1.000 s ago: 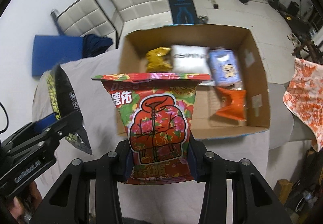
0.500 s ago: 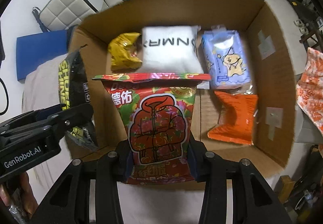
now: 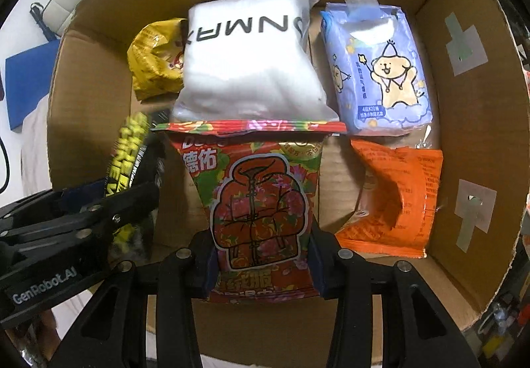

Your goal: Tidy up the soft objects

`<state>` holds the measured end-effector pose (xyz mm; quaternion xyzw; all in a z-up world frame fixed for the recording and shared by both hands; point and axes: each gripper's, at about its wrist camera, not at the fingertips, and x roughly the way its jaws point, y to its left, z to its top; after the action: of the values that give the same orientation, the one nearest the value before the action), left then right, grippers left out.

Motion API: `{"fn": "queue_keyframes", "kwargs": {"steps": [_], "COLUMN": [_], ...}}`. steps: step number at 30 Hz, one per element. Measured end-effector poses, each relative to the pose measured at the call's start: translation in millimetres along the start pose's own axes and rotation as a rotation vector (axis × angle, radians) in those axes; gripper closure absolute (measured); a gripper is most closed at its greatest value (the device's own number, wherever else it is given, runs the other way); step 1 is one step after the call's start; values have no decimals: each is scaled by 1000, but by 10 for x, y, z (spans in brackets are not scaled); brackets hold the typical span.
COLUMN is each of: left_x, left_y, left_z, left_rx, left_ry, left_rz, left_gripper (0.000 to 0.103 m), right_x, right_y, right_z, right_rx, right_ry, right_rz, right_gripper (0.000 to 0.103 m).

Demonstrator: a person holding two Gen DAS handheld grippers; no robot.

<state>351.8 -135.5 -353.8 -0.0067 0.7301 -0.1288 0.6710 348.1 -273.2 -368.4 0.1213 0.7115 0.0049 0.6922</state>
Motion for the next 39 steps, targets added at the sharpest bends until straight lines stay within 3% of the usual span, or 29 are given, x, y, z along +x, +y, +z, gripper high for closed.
{"fn": "queue_keyframes", "kwargs": {"steps": [6,11,16,22,24,26,28,39], "left_x": [-43,-153,-276,-493,-569,-618,-688,-956], "left_y": [-8,-24,-74,-65,-87,-119,-147,-254], "left_z": [-27,-48,-144,-290,-344,-398,-474,-764], "left_rx": [-14,-4,12,27,40,43,46,17], "left_ry": [-6,-28,-75,-176,-209,-235,-268,-349], "left_rz": [14,37,65,78,89,98,110,130], "left_gripper": [50,50,49,34,30,12,6,6], "right_x": [50,16,-30,-122,-250,-356,-456,-874], "right_y": [-82,-123,-169,-267,-260,-270,-265,-325], "right_z": [39,34,-13,-142,-199,-269,-322,-627], "right_rx": [22,17,21,20,18,10,0,-5], "right_ry": [-2,-6,-21,-63,-81,-115,-146,-232], "right_rz": [-2,-14,-37,-77,-88,-109,-132,-122], "right_gripper": [43,41,15,3,1,1,1,1]}}
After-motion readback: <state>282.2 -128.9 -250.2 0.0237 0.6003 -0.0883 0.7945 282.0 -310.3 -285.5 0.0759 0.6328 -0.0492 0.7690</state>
